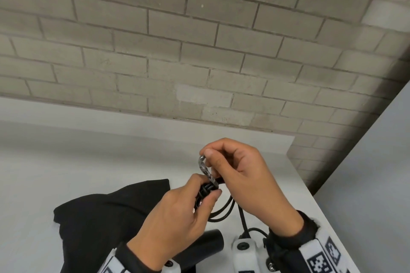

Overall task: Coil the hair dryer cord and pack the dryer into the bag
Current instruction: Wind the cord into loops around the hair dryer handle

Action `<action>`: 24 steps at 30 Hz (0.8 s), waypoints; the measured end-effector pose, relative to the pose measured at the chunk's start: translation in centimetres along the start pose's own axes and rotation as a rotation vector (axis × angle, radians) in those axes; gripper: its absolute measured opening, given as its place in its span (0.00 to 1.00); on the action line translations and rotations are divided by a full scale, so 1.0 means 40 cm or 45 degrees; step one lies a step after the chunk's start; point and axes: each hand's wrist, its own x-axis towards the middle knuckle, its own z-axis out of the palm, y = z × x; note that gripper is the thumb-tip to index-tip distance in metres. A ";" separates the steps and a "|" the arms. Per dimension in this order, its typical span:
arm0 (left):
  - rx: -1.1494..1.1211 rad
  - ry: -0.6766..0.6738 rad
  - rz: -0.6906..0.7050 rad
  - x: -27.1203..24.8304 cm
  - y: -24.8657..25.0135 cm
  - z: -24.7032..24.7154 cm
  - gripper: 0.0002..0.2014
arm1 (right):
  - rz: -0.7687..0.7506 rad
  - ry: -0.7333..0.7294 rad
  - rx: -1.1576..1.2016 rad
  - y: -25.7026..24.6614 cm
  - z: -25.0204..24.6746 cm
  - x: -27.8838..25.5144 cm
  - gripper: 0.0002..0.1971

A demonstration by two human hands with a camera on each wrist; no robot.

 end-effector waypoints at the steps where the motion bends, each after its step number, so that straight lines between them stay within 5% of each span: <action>1: -0.009 0.005 0.022 -0.001 0.000 0.001 0.15 | 0.020 0.024 0.005 0.006 -0.001 0.000 0.07; 6: 0.009 0.032 0.102 0.001 -0.002 -0.003 0.15 | 0.045 0.095 -0.101 0.043 -0.015 0.003 0.08; 16: 0.040 0.028 0.102 0.000 -0.011 -0.005 0.17 | -0.230 0.116 -0.416 0.035 -0.006 -0.026 0.06; 24: 0.008 0.022 0.136 -0.011 -0.016 0.004 0.17 | 0.042 -0.065 -0.071 0.044 -0.006 -0.051 0.09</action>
